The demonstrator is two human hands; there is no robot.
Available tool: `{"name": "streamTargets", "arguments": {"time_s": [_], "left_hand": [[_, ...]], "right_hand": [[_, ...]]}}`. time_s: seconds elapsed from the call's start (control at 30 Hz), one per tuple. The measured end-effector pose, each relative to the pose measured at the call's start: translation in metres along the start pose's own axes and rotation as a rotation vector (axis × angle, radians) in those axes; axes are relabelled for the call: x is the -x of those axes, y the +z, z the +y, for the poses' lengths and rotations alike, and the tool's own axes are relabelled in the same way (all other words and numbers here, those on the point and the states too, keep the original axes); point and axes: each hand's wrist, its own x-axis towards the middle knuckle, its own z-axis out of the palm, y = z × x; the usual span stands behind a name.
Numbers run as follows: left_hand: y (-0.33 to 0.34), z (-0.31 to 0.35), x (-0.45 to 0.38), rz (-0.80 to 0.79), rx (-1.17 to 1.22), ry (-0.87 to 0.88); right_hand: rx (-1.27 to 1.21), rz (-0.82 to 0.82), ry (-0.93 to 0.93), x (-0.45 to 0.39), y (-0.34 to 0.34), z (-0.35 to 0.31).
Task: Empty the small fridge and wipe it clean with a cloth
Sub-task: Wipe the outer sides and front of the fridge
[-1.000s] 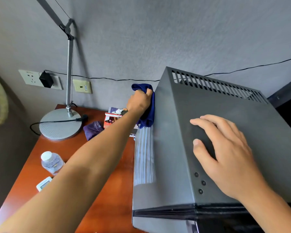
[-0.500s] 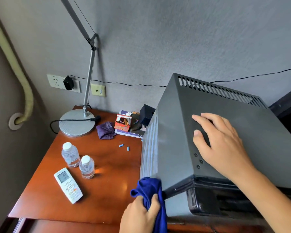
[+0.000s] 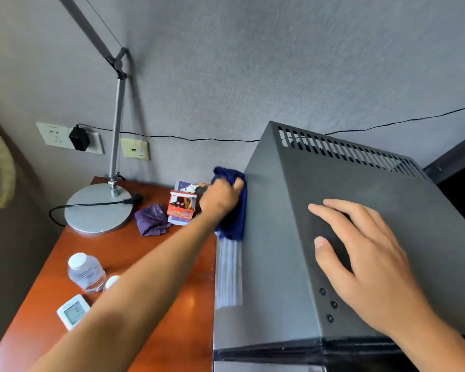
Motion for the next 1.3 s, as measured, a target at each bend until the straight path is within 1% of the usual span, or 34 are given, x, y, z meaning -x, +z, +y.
{"name": "streamTargets", "arguments": {"time_s": [0.07, 0.13, 0.23, 0.33, 0.43, 0.5, 0.7, 0.8, 0.9, 1.0, 1.1, 1.2, 1.3], "left_hand": [[-0.001, 0.012, -0.042, -0.051, -0.03, -0.009], [-0.001, 0.016, -0.059, -0.079, -0.024, -0.028], [0.002, 0.013, -0.062, -0.063, -0.018, -0.036], [0.004, 0.005, -0.039, -0.018, 0.002, -0.005], [0.008, -0.009, 0.014, 0.028, -0.011, 0.054], [0.008, -0.022, 0.065, 0.025, -0.013, 0.098], [0.011, -0.074, 0.218, -0.092, -0.069, 0.112], [0.012, -0.097, 0.25, -0.168, -0.054, 0.112], [0.011, -0.112, 0.255, -0.22, 0.032, 0.114], [0.019, -0.118, 0.248, -0.182, 0.223, 0.065], [0.032, -0.114, 0.242, -0.185, 0.325, 0.009], [0.042, -0.116, 0.233, -0.198, 0.33, -0.058], [0.057, -0.137, 0.212, -0.197, 0.231, -0.147]], "right_hand": [[-0.015, 0.004, 0.001, -0.002, 0.0, 0.002], [-0.029, 0.006, -0.001, -0.002, -0.001, 0.004], [-0.046, 0.007, 0.007, -0.003, 0.0, 0.004], [-0.049, 0.006, 0.017, -0.003, 0.0, 0.002], [-0.043, 0.003, 0.025, -0.003, 0.0, 0.001], [-0.028, 0.0, 0.026, -0.002, 0.0, 0.0], [0.031, -0.006, 0.041, 0.001, -0.001, -0.002], [0.041, -0.003, 0.045, 0.002, 0.0, -0.004], [0.039, -0.018, 0.046, 0.004, 0.0, -0.004], [0.023, -0.021, 0.057, 0.004, 0.0, -0.003], [0.022, -0.016, 0.051, 0.005, 0.0, -0.002], [0.019, -0.002, 0.049, 0.005, 0.001, 0.0], [0.022, 0.004, 0.045, 0.004, 0.002, -0.001]]}}
